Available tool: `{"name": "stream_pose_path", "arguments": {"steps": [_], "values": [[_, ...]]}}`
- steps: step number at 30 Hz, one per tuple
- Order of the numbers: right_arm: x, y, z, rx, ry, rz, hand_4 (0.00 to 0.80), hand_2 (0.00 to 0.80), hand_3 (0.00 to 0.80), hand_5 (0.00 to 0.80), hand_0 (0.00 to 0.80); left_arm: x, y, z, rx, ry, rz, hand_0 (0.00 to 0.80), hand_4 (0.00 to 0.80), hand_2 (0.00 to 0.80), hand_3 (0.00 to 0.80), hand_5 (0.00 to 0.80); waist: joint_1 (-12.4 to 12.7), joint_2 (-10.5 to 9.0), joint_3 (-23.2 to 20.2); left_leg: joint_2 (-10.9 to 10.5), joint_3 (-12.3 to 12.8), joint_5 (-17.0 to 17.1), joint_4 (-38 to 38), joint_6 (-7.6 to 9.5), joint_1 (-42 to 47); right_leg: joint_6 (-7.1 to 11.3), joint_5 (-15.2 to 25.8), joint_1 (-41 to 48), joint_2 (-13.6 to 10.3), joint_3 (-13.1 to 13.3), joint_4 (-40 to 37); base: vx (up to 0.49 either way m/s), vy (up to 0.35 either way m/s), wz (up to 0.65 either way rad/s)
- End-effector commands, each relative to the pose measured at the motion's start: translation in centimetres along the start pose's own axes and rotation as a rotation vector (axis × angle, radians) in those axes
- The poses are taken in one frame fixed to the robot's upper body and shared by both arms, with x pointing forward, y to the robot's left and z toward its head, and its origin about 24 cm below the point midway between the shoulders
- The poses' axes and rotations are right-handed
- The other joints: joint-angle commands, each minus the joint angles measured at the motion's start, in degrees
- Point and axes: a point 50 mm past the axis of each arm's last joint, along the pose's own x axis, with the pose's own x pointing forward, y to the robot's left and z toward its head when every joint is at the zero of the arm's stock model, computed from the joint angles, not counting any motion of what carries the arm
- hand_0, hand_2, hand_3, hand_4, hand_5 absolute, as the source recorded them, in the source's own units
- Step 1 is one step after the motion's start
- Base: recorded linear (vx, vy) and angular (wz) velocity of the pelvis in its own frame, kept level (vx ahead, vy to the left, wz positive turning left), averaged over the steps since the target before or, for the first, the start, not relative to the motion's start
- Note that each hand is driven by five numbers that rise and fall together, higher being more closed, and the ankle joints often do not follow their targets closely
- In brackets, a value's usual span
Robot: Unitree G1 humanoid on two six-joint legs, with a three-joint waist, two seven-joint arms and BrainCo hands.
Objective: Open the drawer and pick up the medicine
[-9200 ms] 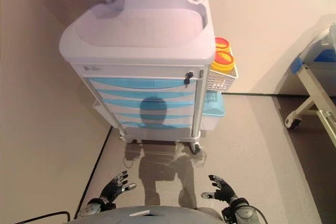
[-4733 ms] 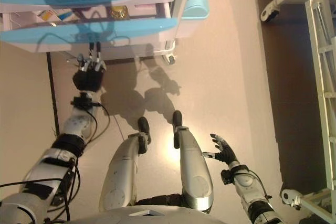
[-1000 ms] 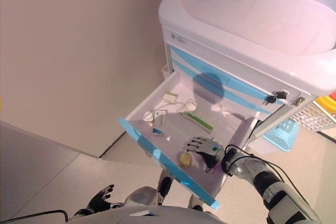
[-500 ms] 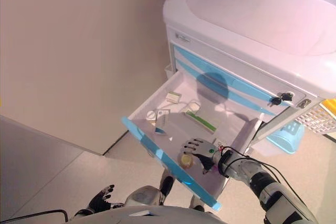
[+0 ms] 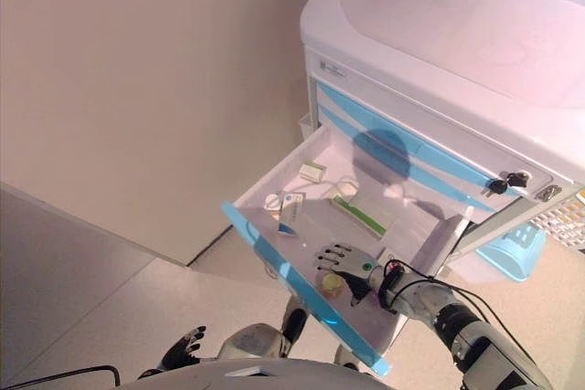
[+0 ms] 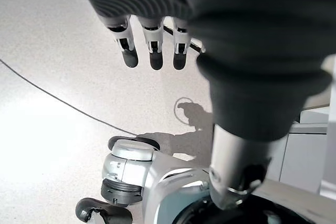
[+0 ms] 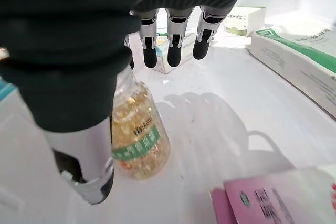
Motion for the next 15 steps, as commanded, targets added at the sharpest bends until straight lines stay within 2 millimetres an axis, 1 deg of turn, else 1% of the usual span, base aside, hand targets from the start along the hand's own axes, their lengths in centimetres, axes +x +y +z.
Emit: {"name": "stream_pose_path", "arguments": {"steps": [1,12,13,14,15], "values": [[0.58,-1.48,1.25,-0.001,-0.063,-0.093,0.000,0.000,0.000,0.000,0.000,-0.07,-0.07,0.11,0.038,-0.026,-0.012,0.000,0.000,0.000,0.000,0.000,1.0,-0.72,-0.7,-3.7,-0.5,-3.8,-1.0,0.03,0.2,1.37,2.4,-2.4,-1.5,0.9,2.0,0.000,0.000,0.00],[0.97,-1.42,1.56,0.010,-0.060,-0.089,0.000,0.000,0.000,0.000,0.000,-0.04,-0.22,0.13,0.042,-0.025,-0.016,0.000,0.000,0.000,0.000,0.000,1.5,-0.55,-0.5,-4.1,-1.0,-3.8,-0.9,0.18,0.0,1.36,2.1,-2.5,-1.7,0.5,2.5,0.000,0.000,0.00],[0.99,-1.38,1.52,0.012,-0.055,-0.082,0.358,0.358,0.358,0.358,0.358,-0.05,-0.23,0.11,0.042,-0.025,-0.016,0.000,0.000,0.000,0.000,0.000,1.6,-0.54,-0.5,-4.1,-1.0,-3.7,-0.9,0.17,0.0,1.36,2.1,-2.5,-1.8,0.4,2.6,0.000,0.000,0.00],[1.01,-1.26,1.52,0.010,-0.050,-0.072,0.693,0.693,0.693,0.693,0.693,-0.06,-0.24,0.10,0.040,-0.026,-0.016,0.000,0.000,0.000,0.000,0.000,1.6,-0.52,-0.5,-4.1,-1.1,-3.8,-0.9,0.16,0.0,1.39,2.1,-2.6,-1.8,0.4,2.6,0.000,0.000,0.00],[1.01,-1.17,1.55,0.009,-0.049,-0.068,0.800,0.800,0.800,0.800,0.800,-0.07,-0.25,0.09,0.039,-0.026,-0.015,0.000,0.000,0.000,0.000,0.000,1.6,-0.51,-0.5,-4.1,-1.1,-3.8,-0.8,0.17,0.0,1.39,2.1,-2.6,-1.8,0.3,2.7,0.000,0.000,0.00]]}}
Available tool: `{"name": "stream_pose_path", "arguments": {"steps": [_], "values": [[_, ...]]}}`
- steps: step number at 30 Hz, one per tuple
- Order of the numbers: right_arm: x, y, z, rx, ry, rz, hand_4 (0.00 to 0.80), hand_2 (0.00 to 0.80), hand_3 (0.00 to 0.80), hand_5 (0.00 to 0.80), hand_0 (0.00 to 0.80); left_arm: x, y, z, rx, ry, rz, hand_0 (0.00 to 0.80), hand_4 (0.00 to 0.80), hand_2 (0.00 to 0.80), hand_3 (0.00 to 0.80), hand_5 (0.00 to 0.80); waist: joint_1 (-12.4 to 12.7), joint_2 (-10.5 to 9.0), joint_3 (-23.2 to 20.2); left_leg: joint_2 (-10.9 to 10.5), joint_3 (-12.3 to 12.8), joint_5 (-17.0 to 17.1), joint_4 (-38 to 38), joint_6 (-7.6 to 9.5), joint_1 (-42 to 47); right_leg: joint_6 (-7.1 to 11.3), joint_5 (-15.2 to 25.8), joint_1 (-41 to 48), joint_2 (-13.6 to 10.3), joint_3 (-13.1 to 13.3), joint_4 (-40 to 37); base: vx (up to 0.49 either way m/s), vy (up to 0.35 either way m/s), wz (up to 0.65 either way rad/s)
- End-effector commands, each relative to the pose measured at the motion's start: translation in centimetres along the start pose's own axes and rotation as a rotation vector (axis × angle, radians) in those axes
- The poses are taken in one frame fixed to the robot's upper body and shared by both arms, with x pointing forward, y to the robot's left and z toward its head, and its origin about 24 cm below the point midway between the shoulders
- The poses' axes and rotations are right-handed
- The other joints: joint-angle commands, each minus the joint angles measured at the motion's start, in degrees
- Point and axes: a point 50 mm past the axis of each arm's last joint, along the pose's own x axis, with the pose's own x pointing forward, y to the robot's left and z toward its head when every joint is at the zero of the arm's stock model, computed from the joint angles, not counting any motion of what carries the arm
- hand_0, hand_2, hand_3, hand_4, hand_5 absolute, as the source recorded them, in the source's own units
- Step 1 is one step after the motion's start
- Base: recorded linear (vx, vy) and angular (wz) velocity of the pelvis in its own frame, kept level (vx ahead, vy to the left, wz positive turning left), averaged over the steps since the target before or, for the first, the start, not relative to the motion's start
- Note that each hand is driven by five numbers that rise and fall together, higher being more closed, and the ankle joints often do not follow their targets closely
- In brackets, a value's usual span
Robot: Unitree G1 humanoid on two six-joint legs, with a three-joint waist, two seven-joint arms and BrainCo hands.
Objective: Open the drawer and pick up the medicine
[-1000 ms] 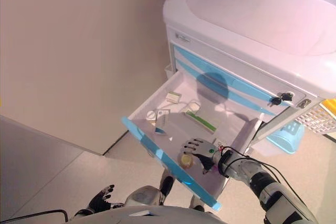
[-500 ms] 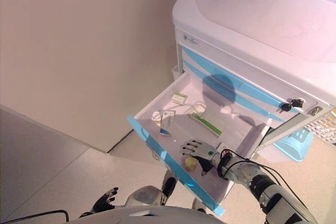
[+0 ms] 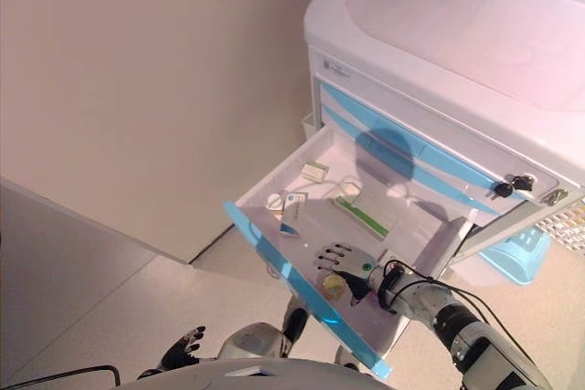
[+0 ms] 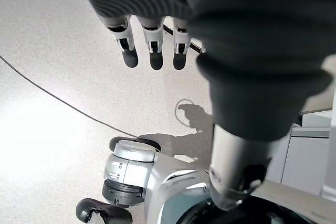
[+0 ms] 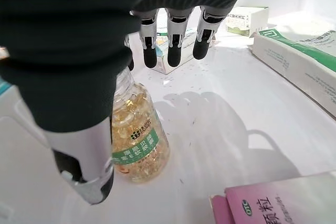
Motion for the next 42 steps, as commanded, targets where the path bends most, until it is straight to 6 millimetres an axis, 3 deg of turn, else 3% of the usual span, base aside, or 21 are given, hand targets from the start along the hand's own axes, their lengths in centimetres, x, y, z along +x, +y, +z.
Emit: {"name": "stream_pose_path", "arguments": {"steps": [1,25,26,27,28,42], "values": [[0.9,-1.1,1.6,0.009,-0.057,-0.065,0.800,0.800,0.800,0.800,0.800,-0.1,-0.3,0.1,0.037,-0.027,-0.015,0.000,0.000,0.000,0.000,0.000,1.0,-0.47,-0.4,-4.0,-0.5,-3.8,-0.9,0.18,0.1,1.35,2.0,-2.7,-1.9,0.5,2.8,0.000,0.000,0.00],[0.4,0.1,0.8,0.014,-0.001,-0.032,0.800,0.800,0.800,0.800,0.800,0.0,-0.6,0.4,0.047,-0.049,-0.027,0.000,0.000,0.000,0.000,0.000,1.1,-0.47,0.2,-4.0,-0.1,-3.7,-1.0,0.35,-0.2,1.66,2.5,-3.0,-2.1,0.3,2.4,0.000,0.000,0.00],[0.4,0.2,0.8,0.013,0.002,-0.027,0.536,0.536,0.536,0.536,0.536,0.0,-0.6,0.5,0.047,-0.050,-0.027,0.000,0.000,0.000,0.000,0.000,1.1,-0.47,0.2,-4.0,-0.2,-3.7,-1.0,0.37,-0.2,1.66,2.5,-3.0,-2.1,0.3,2.4,0.000,0.000,0.00],[0.4,0.2,0.7,0.010,0.004,-0.024,0.201,0.201,0.201,0.201,0.201,0.0,-0.6,0.5,0.047,-0.052,-0.027,0.000,0.000,0.000,0.000,0.000,1.0,-0.45,0.2,-4.1,-0.2,-3.7,-1.0,0.40,-0.1,1.65,2.5,-3.0,-2.1,0.4,2.4,0.000,0.000,0.00],[0.4,0.3,0.7,0.007,0.004,-0.021,0.000,0.000,0.000,0.000,0.000,0.1,-0.6,0.6,0.048,-0.053,-0.027,0.000,0.000,0.000,0.000,0.000,1.0,-0.44,0.3,-4.1,-0.1,-3.7,-1.1,0.41,-0.1,1.66,2.5,-3.0,-2.1,0.3,2.4,0.000,0.000,0.00],[0.6,0.3,1.7,0.033,-0.075,0.003,0.000,0.000,0.000,0.000,0.000,0.0,-0.4,0.4,0.053,-0.040,-0.028,0.000,0.000,0.000,0.000,0.000,1.3,-0.68,0.3,-4.1,-0.3,-3.7,-1.2,0.49,0.3,1.60,2.5,-2.6,-2.0,0.3,2.4,0.000,0.000,0.00]]}}
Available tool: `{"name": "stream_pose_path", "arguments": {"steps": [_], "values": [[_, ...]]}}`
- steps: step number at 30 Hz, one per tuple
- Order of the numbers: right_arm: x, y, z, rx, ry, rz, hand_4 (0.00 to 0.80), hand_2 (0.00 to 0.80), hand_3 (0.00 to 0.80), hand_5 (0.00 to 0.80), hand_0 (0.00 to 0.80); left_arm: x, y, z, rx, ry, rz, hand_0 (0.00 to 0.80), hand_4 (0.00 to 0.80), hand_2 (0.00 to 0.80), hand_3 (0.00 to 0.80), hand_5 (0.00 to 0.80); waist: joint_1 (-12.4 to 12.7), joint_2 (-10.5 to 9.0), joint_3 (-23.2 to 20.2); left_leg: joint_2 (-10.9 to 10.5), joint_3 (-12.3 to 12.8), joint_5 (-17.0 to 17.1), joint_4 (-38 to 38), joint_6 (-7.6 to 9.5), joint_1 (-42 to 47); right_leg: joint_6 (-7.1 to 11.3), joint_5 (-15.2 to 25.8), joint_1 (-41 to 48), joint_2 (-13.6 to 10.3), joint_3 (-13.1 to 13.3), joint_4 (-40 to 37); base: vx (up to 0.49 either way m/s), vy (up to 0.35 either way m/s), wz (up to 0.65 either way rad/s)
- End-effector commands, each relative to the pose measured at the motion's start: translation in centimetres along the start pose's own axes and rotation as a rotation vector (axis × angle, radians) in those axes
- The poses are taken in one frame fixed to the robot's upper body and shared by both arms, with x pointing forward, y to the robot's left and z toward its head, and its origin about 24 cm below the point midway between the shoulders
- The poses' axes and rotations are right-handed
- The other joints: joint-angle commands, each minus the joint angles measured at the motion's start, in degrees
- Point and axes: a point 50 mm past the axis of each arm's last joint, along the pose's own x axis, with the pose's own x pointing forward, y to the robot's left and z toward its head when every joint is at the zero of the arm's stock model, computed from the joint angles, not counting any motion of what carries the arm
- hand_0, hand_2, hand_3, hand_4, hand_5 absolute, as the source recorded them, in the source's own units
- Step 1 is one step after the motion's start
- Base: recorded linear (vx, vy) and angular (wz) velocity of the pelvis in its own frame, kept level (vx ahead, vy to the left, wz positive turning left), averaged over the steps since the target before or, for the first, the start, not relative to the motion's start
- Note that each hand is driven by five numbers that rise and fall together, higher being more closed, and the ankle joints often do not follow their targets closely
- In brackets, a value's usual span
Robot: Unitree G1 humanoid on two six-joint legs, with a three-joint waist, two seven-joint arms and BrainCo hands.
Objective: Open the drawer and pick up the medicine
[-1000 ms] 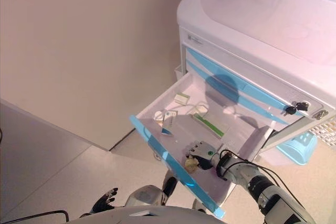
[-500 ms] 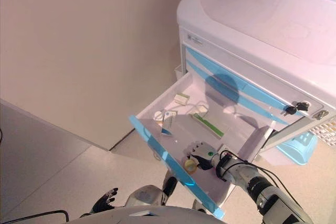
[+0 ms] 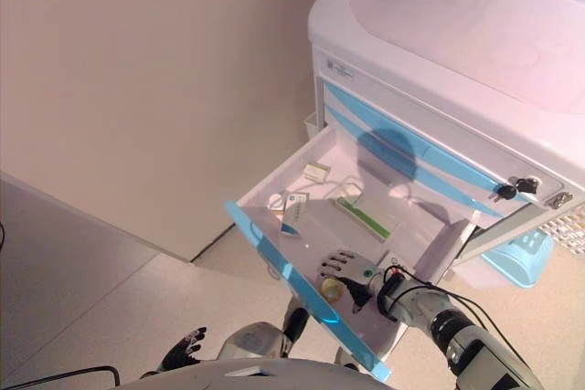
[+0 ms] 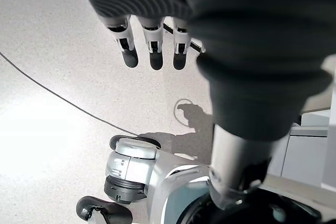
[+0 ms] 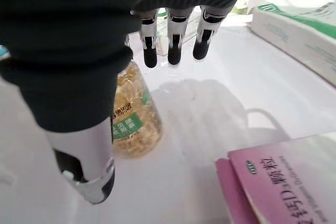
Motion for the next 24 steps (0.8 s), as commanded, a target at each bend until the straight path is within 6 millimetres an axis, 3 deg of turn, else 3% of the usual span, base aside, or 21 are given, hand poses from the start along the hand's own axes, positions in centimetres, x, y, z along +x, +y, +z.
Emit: {"name": "stream_pose_path", "arguments": {"steps": [1,18,19,21,24], "values": [[0.5,-1.2,1.4,-0.011,-0.098,-0.064,0.000,0.000,0.000,0.000,0.000,0.2,-0.3,0.5,0.046,-0.030,-0.020,0.000,0.000,0.000,0.000,0.000,1.1,-0.68,0.3,-4.0,-0.3,-3.7,-1.2,0.49,0.5,1.60,2.4,-2.6,-2.0,0.6,2.4,0.000,0.000,0.00],[0.5,-2.2,2.1,0.009,-0.146,-0.149,0.000,0.000,0.000,0.000,0.000,0.0,-0.4,0.3,0.032,-0.032,-0.021,0.000,0.000,0.000,0.000,0.000,0.9,-0.22,0.6,-4.2,-0.3,-3.8,-0.9,0.49,0.4,1.74,2.3,-2.8,-2.3,0.6,2.9,0.000,0.000,0.00],[0.5,-2.2,2.1,0.011,-0.145,-0.148,0.044,0.044,0.044,0.044,0.044,0.0,-0.4,0.3,0.033,-0.032,-0.020,0.000,0.000,0.000,0.000,0.000,0.9,-0.22,0.6,-4.2,-0.4,-3.9,-0.9,0.50,0.4,1.73,2.3,-2.8,-2.3,0.5,2.9,0.000,0.000,0.00],[0.5,-2.1,2.1,0.008,-0.143,-0.141,0.800,0.800,0.800,0.800,0.800,0.0,-0.4,0.3,0.034,-0.030,-0.021,0.000,0.000,0.000,0.000,0.000,1.0,-0.19,0.5,-4.2,-0.4,-3.9,-0.9,0.48,0.5,1.73,2.3,-2.8,-2.3,0.4,2.9,0.000,0.000,0.00],[0.5,-2.1,2.1,0.011,-0.138,-0.134,0.800,0.800,0.800,0.800,0.800,0.0,-0.4,0.3,0.032,-0.031,-0.021,0.000,0.000,0.000,0.000,0.000,1.0,-0.19,0.6,-4.2,-0.5,-3.9,-0.9,0.43,0.4,1.71,2.2,-2.8,-2.4,0.4,3.0,0.000,0.000,0.00]]}}
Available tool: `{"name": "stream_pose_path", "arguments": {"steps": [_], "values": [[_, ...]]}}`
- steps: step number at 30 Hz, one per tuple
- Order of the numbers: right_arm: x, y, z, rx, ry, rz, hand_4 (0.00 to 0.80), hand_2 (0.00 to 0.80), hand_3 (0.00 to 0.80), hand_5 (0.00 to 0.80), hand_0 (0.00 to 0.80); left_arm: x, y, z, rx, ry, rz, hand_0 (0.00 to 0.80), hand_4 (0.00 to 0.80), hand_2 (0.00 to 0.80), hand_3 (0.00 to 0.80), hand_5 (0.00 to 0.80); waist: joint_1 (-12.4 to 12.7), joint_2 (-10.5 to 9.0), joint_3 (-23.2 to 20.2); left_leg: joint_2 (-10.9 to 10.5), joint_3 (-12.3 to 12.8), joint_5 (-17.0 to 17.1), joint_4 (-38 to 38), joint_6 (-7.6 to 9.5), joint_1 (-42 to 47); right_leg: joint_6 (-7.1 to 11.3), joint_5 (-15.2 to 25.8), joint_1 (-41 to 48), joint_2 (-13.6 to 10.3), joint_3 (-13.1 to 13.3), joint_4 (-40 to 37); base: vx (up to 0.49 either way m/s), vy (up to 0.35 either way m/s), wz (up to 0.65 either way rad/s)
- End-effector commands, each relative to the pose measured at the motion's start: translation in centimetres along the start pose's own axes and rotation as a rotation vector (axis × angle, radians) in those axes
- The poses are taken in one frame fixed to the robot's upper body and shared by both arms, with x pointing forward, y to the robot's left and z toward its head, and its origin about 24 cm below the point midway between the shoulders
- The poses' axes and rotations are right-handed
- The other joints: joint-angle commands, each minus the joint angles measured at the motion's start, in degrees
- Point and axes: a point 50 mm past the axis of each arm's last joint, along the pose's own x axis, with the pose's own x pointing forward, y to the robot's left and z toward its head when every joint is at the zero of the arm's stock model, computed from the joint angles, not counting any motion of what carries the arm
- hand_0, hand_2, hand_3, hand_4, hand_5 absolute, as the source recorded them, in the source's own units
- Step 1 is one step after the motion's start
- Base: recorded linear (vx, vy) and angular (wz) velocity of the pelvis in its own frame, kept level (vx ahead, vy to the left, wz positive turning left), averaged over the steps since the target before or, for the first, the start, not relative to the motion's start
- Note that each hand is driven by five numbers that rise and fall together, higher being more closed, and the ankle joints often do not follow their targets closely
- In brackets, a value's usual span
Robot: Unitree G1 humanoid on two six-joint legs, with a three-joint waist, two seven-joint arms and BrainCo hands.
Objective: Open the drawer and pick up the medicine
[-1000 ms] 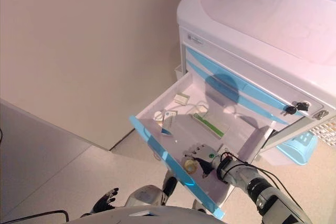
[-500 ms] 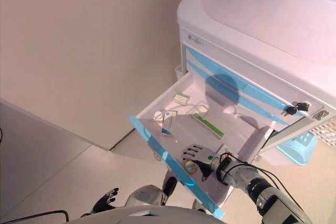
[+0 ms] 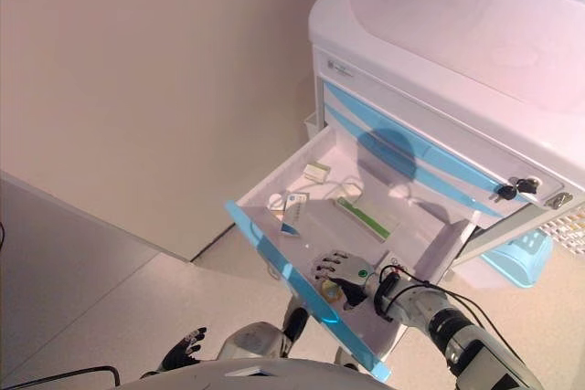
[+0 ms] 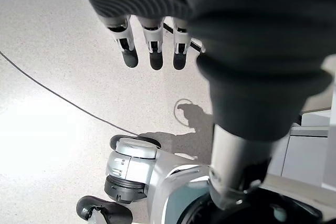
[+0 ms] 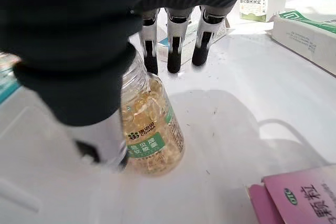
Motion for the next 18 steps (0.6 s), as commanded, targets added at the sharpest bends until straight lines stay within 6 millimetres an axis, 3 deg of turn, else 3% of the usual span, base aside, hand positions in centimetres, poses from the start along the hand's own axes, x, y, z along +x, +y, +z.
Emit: {"name": "stream_pose_path", "arguments": {"steps": [1,13,17,18], "values": [[0.4,-1.3,1.3,0.002,-0.077,-0.079,0.800,0.800,0.800,0.800,0.800,0.0,-0.4,0.3,0.034,-0.032,-0.021,0.000,0.000,0.000,0.000,0.000,1.0,-0.14,0.5,-4.2,-0.5,-3.9,-0.9,0.43,0.4,1.69,2.2,-2.7,-2.3,0.4,3.0,0.000,0.000,0.00],[0.3,-1.3,0.9,0.001,-0.047,-0.086,0.800,0.800,0.800,0.800,0.800,0.1,-0.3,0.4,0.039,-0.035,-0.021,0.000,0.000,0.000,0.000,0.000,1.1,-0.36,0.7,-4.1,-0.4,-3.9,-0.7,0.50,0.3,1.69,2.3,-2.7,-2.3,0.4,2.9,0.000,0.000,0.00],[0.2,-2.9,0.2,-0.005,-0.019,-0.164,0.800,0.800,0.800,0.800,0.800,0.1,-0.2,0.5,0.041,-0.031,-0.020,0.000,0.000,0.000,0.000,0.000,0.8,-0.61,0.8,-4.0,-0.2,-4.1,-0.5,0.63,0.5,1.71,2.5,-2.7,-2.2,0.7,2.9,0.000,0.000,0.00],[0.1,-4.1,-0.2,-0.022,-0.020,-0.208,0.800,0.800,0.800,0.800,0.800,0.1,0.0,0.4,0.037,-0.026,-0.016,0.000,0.000,0.000,0.000,0.000,0.6,-0.79,0.8,-3.9,0.0,-4.2,-0.4,0.70,0.6,1.77,2.6,-2.6,-2.2,1.0,3.0,0.000,0.000,0.00]]}}
